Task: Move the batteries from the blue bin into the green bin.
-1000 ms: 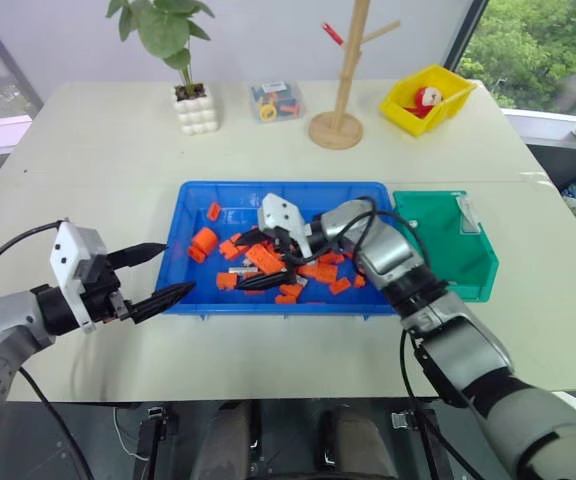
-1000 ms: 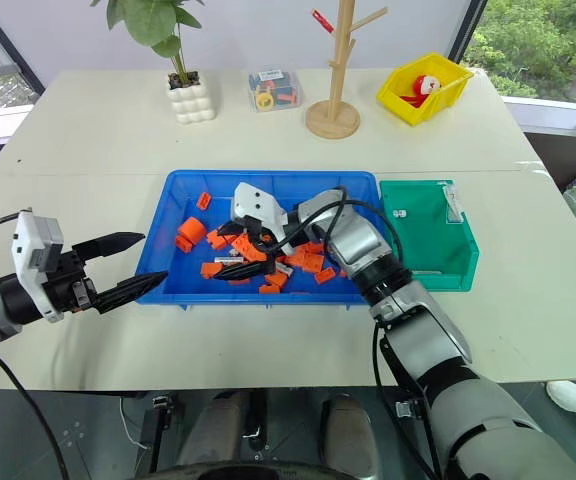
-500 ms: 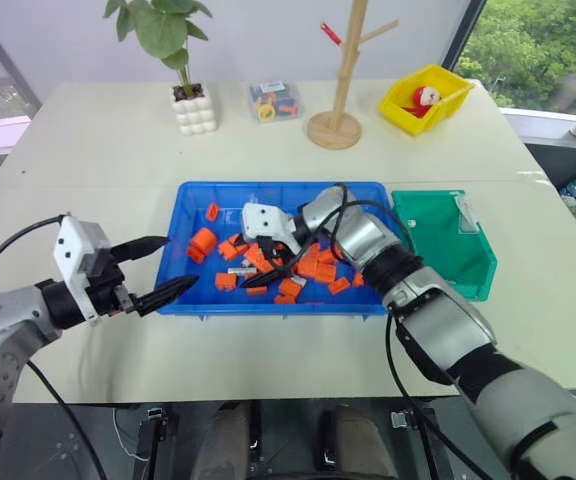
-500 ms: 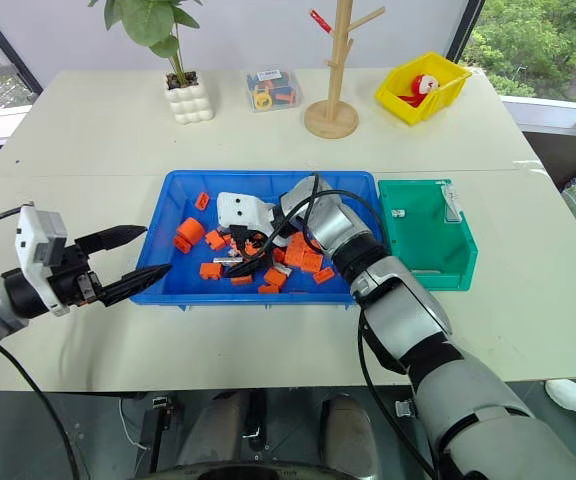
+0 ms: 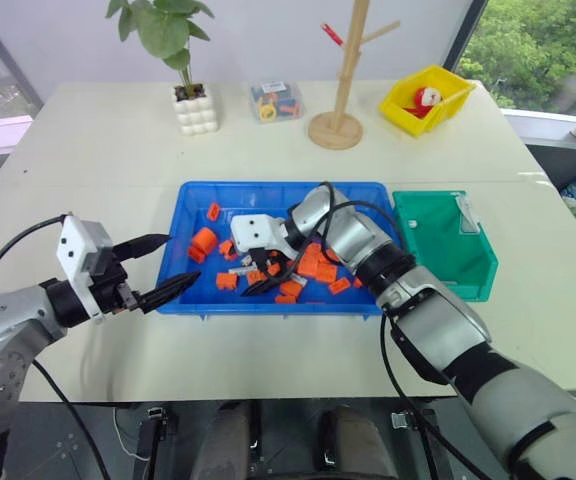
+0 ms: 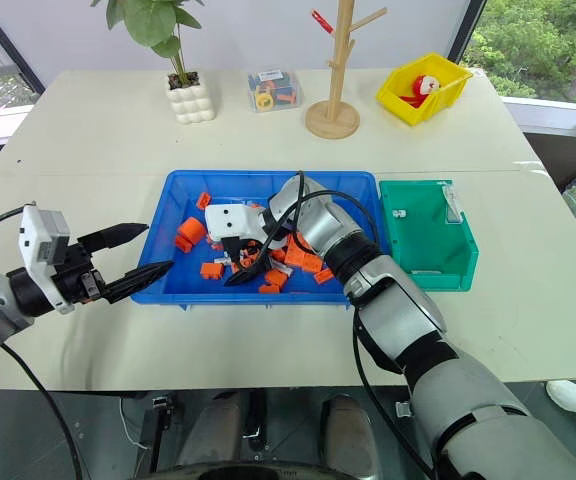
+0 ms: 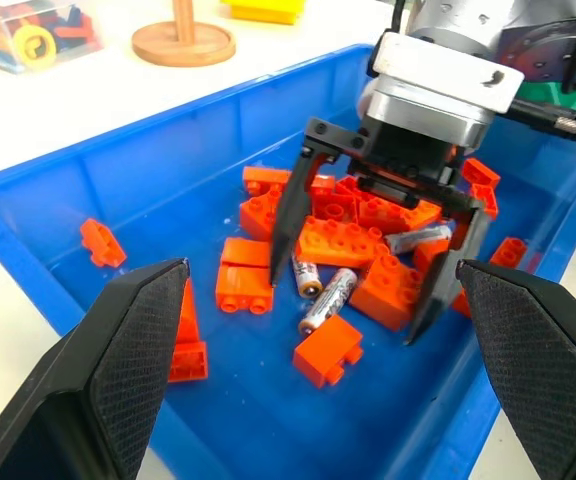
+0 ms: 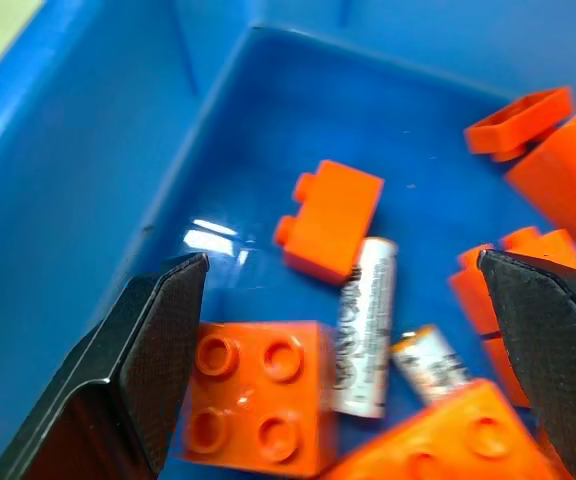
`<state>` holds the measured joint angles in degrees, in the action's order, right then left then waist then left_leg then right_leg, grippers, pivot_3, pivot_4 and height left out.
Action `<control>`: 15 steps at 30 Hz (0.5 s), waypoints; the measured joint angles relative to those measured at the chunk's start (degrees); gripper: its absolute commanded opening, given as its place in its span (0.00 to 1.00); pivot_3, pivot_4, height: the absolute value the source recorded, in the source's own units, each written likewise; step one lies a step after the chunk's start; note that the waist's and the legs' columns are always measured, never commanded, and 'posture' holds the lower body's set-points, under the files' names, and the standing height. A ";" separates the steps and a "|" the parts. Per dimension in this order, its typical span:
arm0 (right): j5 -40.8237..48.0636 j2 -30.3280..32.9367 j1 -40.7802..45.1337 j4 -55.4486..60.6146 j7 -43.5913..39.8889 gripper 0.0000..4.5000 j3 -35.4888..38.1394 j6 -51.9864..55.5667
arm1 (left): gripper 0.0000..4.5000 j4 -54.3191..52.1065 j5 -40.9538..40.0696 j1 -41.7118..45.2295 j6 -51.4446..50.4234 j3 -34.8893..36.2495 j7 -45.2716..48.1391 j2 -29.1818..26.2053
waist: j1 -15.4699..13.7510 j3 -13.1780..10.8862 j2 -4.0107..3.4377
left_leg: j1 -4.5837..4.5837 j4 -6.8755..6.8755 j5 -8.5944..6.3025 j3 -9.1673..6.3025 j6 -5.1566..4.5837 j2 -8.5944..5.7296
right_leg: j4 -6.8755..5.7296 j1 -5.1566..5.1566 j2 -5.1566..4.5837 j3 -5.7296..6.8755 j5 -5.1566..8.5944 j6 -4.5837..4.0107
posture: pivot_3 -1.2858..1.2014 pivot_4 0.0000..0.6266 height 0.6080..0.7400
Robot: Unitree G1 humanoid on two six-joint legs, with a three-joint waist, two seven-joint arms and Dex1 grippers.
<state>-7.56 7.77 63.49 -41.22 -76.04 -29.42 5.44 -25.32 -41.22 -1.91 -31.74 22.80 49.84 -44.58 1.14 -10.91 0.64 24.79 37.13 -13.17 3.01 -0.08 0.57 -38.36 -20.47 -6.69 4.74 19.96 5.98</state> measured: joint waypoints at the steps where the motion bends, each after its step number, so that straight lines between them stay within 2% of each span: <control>1: 0.01 0.08 0.00 0.74 -0.23 0.99 0.22 0.56 | 1.00 0.00 0.00 -0.14 0.00 0.00 -0.02 0.02 | 0.03 0.00 0.00 | 0.00 -0.01 0.00 0.00 0.00 0.00 | 0.00 -0.01 0.00 0.00 0.00 0.00 | 0.52 0.24 1.00; 6: -0.42 0.15 -1.40 1.79 -0.23 0.99 0.34 0.86 | 1.00 0.00 0.00 -0.15 0.02 0.00 -0.18 0.14 | -0.01 0.00 0.00 | 0.00 -0.02 0.00 0.00 0.00 0.00 | 0.00 0.00 0.00 0.00 0.00 0.00 | 0.52 0.24 1.00; 13: -2.53 -0.31 -1.44 -2.40 1.95 0.99 -0.38 -2.00 | 1.00 0.02 0.07 0.16 0.09 -0.01 -0.25 0.13 | 0.09 0.00 0.00 | 0.00 -0.03 0.00 0.01 0.01 0.01 | 0.00 -0.02 0.02 0.00 0.00 0.00 | 0.52 0.24 1.00; 15: -3.10 -0.99 -0.17 -4.37 3.00 0.87 -0.37 -2.71 | 1.00 0.02 0.11 0.41 0.14 -0.01 -0.29 0.13 | 0.11 0.00 0.00 | 0.00 -0.03 0.01 0.01 0.02 0.01 | 0.00 -0.02 0.02 0.00 0.00 0.00 | 0.52 0.24 1.00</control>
<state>-10.65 6.78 63.32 -45.59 -73.04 -29.79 2.72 -25.30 -41.11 -1.50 -31.61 22.79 49.55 -44.45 1.25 -10.91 0.64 24.79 37.10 -13.16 3.02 -0.06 0.58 -38.36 -20.49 -6.68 4.73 19.96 5.98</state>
